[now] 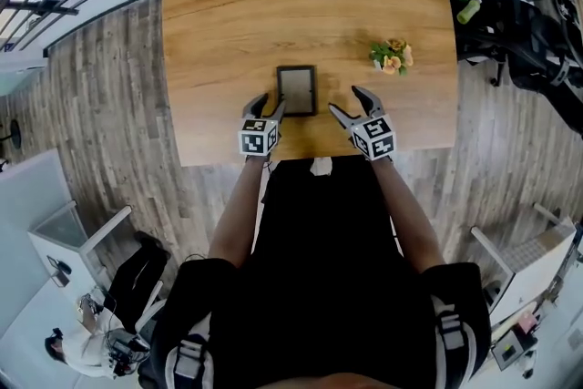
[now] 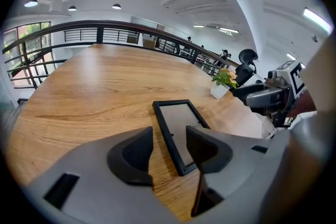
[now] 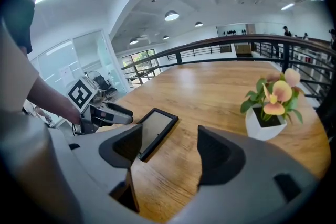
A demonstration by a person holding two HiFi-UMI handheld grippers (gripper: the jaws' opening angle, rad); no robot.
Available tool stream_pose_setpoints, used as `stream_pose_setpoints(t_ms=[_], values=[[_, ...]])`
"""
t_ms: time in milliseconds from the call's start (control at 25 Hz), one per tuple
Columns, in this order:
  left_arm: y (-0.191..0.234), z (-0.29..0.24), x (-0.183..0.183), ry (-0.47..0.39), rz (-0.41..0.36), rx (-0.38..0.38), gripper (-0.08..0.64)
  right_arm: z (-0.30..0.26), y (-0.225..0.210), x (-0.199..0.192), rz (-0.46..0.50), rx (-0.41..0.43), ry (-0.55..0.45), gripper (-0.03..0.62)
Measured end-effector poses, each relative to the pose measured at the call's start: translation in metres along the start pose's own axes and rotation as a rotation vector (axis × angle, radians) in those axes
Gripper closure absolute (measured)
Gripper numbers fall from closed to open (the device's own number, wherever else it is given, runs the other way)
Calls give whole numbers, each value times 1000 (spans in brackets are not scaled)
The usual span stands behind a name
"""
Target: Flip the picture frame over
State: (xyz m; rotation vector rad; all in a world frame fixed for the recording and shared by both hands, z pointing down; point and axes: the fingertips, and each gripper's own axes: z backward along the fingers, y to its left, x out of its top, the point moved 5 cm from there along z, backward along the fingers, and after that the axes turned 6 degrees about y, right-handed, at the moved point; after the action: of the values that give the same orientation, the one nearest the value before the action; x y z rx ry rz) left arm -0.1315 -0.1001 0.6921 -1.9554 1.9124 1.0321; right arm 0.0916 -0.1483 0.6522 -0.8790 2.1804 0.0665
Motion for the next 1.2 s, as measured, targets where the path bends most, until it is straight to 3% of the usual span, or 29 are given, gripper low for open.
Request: stream_pose_setpoints(t_ms=[280,440,1200], values=[[2,-10,-8,34,20,41,347,-2,-6,-4,4,12,26,253],[3,-16,-14,40,33,84,396,-5,-7,-12,2,25,46,256],[-1,-26,-13,70,32,137,476,1,-12,-23,-18,21,60,259]])
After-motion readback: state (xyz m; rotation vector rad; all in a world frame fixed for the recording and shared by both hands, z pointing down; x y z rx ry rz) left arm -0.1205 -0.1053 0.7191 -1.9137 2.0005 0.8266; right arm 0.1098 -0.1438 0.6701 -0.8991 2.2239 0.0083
